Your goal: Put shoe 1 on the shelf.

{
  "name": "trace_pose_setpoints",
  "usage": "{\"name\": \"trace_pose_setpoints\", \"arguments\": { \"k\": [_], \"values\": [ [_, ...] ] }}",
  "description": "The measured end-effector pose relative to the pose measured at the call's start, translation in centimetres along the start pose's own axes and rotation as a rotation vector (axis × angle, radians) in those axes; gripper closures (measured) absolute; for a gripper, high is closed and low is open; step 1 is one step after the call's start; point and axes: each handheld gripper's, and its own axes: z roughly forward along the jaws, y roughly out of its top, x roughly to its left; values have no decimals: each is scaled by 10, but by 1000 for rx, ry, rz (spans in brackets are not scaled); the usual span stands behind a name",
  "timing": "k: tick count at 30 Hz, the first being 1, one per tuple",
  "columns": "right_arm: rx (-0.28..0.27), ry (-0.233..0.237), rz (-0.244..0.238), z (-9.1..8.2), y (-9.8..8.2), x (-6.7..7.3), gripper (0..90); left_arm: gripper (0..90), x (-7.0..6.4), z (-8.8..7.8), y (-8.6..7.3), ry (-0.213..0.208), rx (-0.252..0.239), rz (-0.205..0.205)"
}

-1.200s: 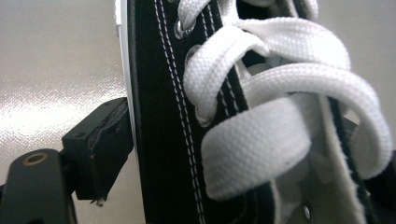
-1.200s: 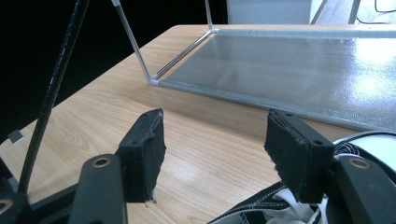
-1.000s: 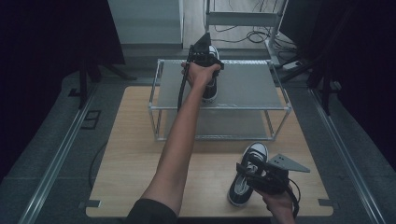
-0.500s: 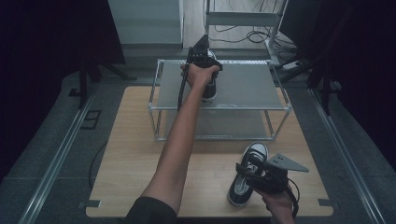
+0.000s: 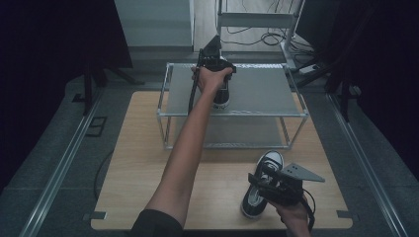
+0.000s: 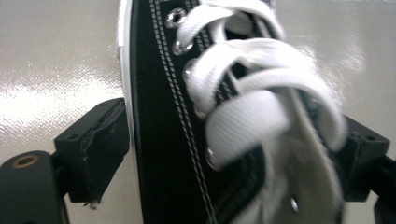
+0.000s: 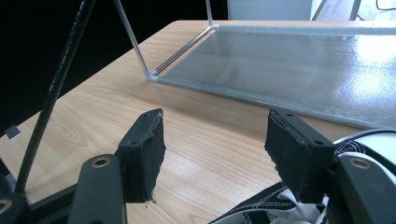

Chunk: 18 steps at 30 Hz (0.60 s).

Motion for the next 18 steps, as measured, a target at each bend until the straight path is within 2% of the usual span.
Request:
{"name": "trace_pose_setpoints", "arguments": {
  "k": [9,15,18],
  "values": [
    [4,5,-12,0,1,5,376,170,11,-31,-17,-171,-99,163],
    [17,9,-28,3,0,8,377,203,24,-48,-33,-275,-144,281],
    [32,15,-35,5,-1,10,387,205,31,-56,-41,-320,-151,318]
  ]
}}
